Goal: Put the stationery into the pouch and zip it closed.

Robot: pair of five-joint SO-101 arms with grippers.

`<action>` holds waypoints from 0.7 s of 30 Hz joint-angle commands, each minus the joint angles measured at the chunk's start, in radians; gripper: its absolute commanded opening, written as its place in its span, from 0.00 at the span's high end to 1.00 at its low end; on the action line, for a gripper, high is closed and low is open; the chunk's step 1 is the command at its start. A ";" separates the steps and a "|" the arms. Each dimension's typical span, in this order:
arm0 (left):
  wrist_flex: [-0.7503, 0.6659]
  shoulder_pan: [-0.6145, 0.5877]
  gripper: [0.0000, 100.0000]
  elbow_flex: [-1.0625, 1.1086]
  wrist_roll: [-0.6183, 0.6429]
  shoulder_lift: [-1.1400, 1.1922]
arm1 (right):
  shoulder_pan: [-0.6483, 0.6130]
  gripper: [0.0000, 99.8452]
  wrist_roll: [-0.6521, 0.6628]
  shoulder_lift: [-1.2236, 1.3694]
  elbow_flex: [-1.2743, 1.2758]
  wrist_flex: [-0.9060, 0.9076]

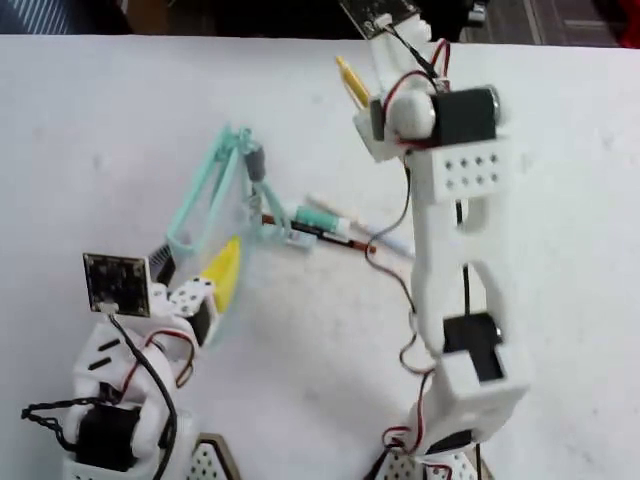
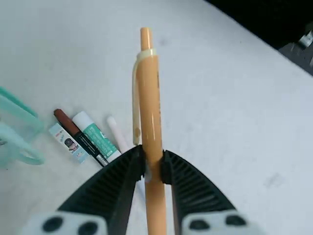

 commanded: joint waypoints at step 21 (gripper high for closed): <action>-0.008 0.110 0.76 -0.005 -0.026 0.008 | -0.486 0.98 -0.009 -0.579 0.163 -0.179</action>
